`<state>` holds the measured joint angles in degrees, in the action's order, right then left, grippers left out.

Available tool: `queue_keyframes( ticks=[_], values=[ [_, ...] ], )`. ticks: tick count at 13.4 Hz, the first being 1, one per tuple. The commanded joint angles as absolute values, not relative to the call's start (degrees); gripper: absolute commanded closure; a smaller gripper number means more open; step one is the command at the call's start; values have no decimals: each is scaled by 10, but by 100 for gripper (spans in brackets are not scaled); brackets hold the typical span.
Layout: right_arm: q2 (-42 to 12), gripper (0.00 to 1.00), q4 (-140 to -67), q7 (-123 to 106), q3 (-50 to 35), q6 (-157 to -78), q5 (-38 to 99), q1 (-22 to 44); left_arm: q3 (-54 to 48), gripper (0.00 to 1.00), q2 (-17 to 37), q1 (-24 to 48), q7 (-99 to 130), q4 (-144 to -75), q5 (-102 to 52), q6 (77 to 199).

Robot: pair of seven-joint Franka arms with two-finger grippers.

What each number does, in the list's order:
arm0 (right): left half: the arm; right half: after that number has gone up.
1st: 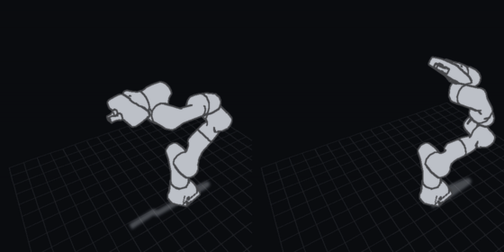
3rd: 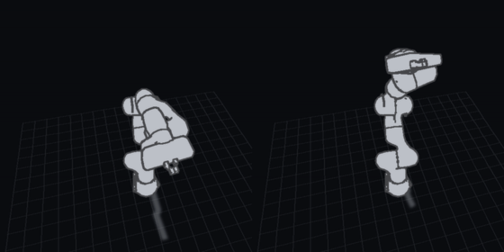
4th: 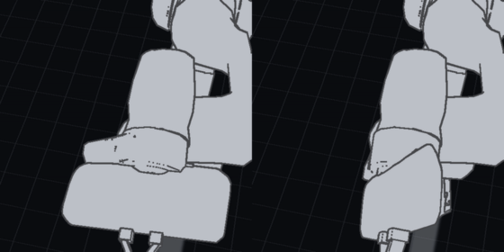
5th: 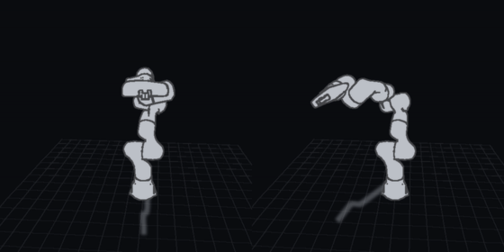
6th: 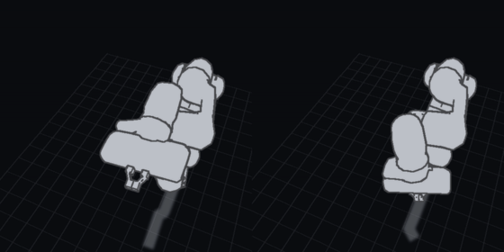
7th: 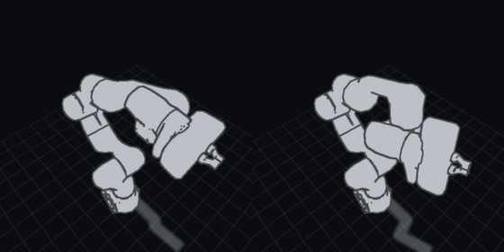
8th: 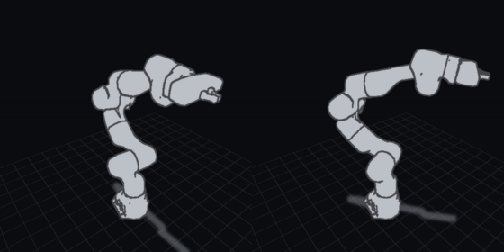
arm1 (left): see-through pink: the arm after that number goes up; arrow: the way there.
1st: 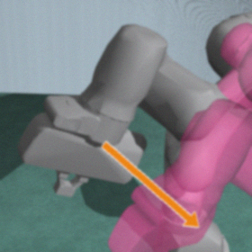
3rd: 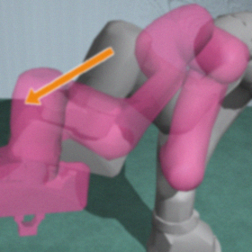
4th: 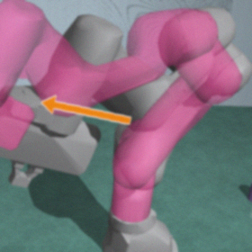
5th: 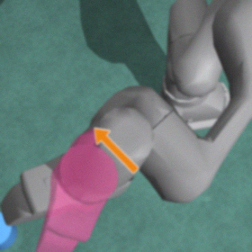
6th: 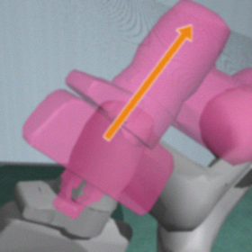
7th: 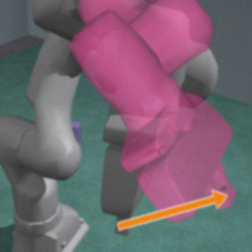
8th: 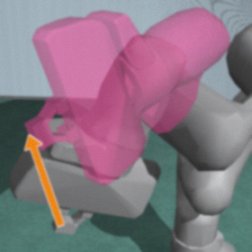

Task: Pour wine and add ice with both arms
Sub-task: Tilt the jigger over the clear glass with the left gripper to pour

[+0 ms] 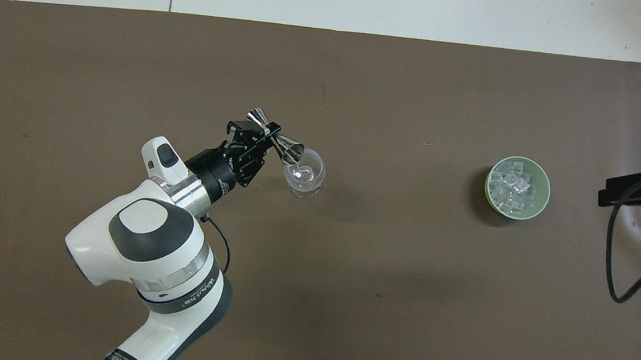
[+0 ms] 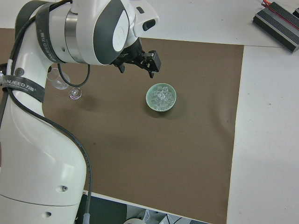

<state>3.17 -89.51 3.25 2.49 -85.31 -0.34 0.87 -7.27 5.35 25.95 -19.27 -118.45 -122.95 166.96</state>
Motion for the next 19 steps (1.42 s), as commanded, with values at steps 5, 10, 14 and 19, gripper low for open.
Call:
queue_keyframes(
  ticks=[5,10,14,19],
  values=[
    [40,0,-903,40,25,-853,11,8,-69,100,44,279,-216,-1175,-1225,1699],
    [40,0,-903,40,25,-853,11,8,-69,100,45,280,-234,-1172,-1224,1707],
    [40,0,-903,40,25,-853,11,8,-69,100,47,281,-248,-1165,-1216,1717],
    [40,0,-903,40,25,-853,11,8,-73,100,48,281,-259,-1155,-1205,1730]
  ],
)
